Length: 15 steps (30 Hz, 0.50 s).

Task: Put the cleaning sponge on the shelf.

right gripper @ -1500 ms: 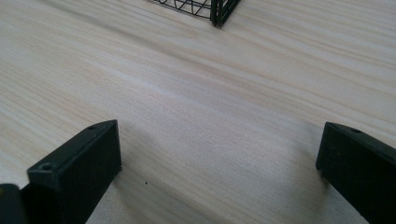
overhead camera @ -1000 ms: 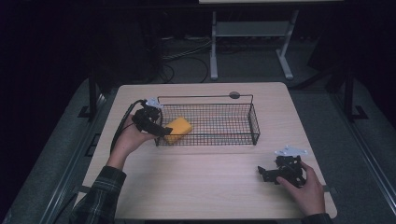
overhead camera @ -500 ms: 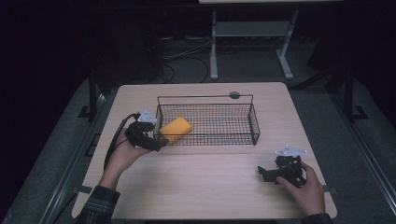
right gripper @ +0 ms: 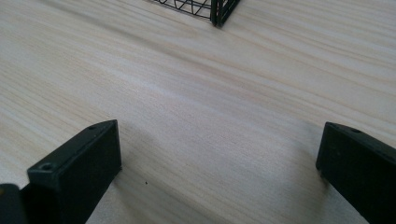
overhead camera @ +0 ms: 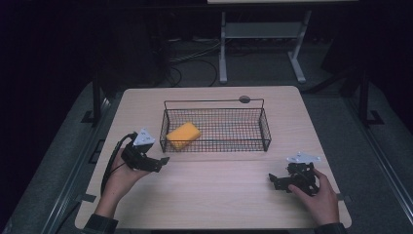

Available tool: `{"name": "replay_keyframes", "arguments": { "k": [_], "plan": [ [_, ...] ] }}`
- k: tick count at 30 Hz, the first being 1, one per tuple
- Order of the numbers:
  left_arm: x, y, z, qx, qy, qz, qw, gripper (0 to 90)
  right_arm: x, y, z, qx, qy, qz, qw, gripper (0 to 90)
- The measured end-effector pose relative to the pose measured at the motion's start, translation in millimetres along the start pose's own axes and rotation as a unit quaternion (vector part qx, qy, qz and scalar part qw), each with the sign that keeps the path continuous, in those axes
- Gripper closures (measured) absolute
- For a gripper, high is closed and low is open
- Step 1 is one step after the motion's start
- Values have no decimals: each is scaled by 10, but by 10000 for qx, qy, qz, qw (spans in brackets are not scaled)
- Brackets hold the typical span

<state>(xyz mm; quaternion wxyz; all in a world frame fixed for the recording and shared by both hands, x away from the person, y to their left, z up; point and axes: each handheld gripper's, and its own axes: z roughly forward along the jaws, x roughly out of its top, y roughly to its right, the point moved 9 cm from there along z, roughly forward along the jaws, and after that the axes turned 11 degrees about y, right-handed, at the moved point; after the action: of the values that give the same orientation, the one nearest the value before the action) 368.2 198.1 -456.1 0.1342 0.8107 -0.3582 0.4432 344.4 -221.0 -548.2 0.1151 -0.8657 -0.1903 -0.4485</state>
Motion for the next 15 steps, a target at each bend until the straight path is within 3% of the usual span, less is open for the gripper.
{"name": "replay_keyframes", "arguments": {
  "k": [8, 15],
  "plan": [
    [-266, 62, -70, 50, -22, -107, 9999, 172, 0, 0, 0, 0, 0, 1, 10000, 0],
    [-596, 104, -42, 53, -296, -200, 9993, 171, 0, 0, 0, 1, 1, -2, 10000, 0]
  ]
}}
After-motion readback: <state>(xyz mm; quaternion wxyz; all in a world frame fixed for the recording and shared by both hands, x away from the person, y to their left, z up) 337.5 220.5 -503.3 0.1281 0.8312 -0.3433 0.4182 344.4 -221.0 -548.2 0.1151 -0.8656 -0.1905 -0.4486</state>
